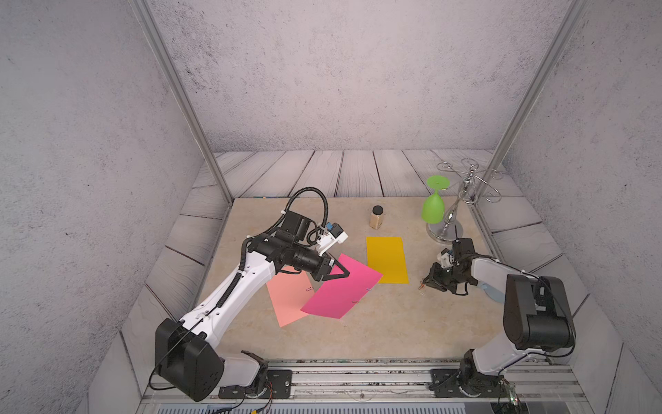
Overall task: Unclip the paperclips from the documents
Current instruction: Place the paper clip at the center of the board, then adjust the document.
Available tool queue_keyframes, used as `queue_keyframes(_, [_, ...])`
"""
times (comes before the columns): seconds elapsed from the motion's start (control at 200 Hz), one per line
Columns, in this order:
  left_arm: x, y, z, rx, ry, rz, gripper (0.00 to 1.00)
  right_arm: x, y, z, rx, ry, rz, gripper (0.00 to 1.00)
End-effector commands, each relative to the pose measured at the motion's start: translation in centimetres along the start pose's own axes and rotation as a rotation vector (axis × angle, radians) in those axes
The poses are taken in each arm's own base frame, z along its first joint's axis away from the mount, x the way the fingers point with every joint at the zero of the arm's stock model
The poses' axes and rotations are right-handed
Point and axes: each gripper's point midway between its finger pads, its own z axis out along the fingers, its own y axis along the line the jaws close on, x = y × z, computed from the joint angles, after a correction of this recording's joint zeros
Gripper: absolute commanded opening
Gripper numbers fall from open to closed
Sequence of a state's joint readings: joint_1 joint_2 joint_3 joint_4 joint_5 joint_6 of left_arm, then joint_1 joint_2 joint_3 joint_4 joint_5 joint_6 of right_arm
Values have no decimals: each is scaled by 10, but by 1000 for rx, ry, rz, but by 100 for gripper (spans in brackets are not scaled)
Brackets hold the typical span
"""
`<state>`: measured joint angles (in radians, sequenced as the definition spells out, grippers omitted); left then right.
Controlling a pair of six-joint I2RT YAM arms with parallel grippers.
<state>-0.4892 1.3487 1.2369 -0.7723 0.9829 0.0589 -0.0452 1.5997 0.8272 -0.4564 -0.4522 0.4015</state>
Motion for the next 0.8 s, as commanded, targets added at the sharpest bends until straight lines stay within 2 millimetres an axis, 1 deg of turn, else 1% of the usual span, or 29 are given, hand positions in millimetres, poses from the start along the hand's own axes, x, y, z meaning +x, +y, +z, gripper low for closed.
queue_keyframes(0.0, [-4, -5, -4, -3, -22, 34, 0, 5, -8, -7, 54, 7, -2, 28])
queue_keyframes(0.1, [-9, -3, -4, -16, -38, 40, 0, 3, 9, -20, 0, -20, -58, 34])
queue_keyframes(0.185, [-16, -1, -6, -34, -65, 50, 0, 4, 38, -33, -85, -46, -169, 38])
queue_keyframes(0.22, [-20, 0, -7, -40, -80, 57, 0, 5, 53, -39, -138, -60, -224, 39])
queue_keyframes(0.27, [-27, 1, -9, -51, -104, 66, 0, 8, 73, -50, -195, -96, -291, 40])
queue_keyframes(0.315, [-33, 1, -12, -57, -128, 77, 0, 10, 93, -63, -254, -142, -365, 43])
queue_keyframes(0.36, [-39, 1, -14, -64, -150, 84, 0, 15, 110, -74, -311, -185, -431, 48])
queue_keyframes(0.4, [-44, 0, -16, -64, -171, 94, 0, 20, 127, -89, -379, -236, -496, 55])
queue_keyframes(0.495, [-57, -6, -23, -51, -218, 117, 0, 35, 159, -116, -537, -322, -606, 69])
queue_keyframes(0.58, [-67, -13, -28, -32, -245, 135, 0, 47, 176, -132, -632, -348, -677, 75])
queue_keyframes(0.741, [-78, -27, -32, 26, -254, 156, 0, 69, 208, -156, -805, -357, -803, 79])
queue_keyframes(0.796, [-80, -31, -32, 45, -255, 158, 0, 72, 216, -161, -837, -364, -831, 82])
